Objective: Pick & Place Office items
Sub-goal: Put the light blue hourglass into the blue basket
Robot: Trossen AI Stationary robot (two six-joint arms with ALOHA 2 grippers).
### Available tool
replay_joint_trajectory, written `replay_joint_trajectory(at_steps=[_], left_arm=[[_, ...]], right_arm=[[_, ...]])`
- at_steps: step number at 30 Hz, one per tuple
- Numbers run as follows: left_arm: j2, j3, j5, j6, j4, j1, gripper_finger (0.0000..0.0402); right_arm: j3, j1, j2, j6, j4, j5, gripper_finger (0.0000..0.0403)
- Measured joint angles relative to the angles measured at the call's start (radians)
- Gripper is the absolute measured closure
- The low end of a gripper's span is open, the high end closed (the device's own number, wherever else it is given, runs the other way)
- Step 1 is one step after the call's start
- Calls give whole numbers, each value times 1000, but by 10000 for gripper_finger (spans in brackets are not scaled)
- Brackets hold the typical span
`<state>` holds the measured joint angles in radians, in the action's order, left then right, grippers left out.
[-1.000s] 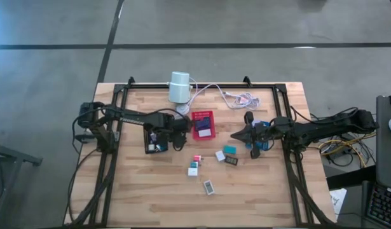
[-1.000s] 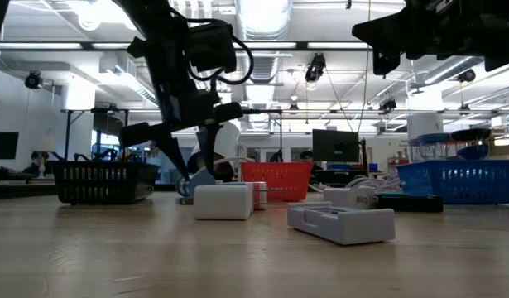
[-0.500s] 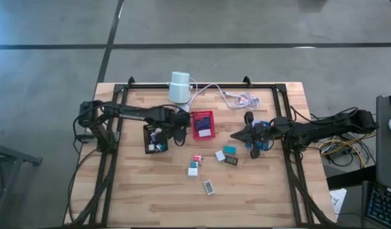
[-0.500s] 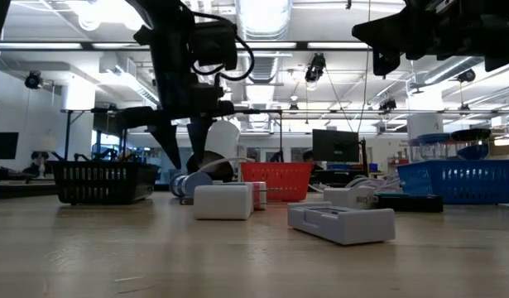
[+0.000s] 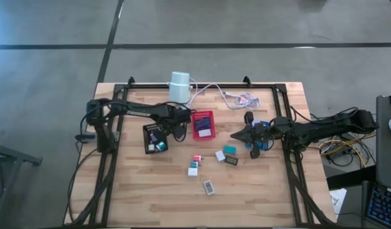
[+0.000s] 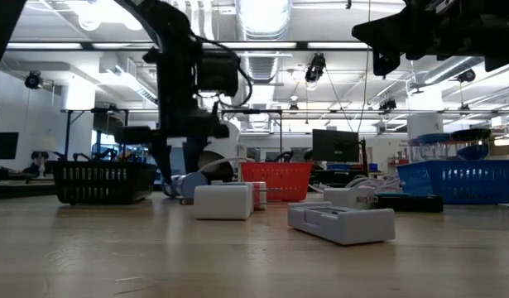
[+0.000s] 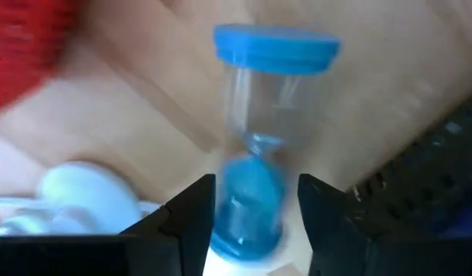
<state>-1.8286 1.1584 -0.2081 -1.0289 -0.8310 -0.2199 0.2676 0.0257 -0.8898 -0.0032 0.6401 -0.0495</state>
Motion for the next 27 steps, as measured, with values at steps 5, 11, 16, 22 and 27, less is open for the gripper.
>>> replay_joint_trajectory(at_steps=[5, 11, 16, 22, 27], left_arm=[[-69, 12, -41, 7, 4, 0, 215], [-86, 19, -72, 7, 4, -4, 229], [-79, 20, -88, 16, 2, -6, 263], [-60, 51, -106, 68, -5, -5, 331], [-31, 68, -88, 110, -6, -3, 389]], right_arm=[[0, 0, 0, 0, -1, 0, 394], [0, 0, 0, -4, -3, 0, 394], [0, 0, 0, -8, -8, 0, 394], [0, 0, 0, -8, -8, 0, 394], [0, 0, 0, -7, -8, 0, 394]])
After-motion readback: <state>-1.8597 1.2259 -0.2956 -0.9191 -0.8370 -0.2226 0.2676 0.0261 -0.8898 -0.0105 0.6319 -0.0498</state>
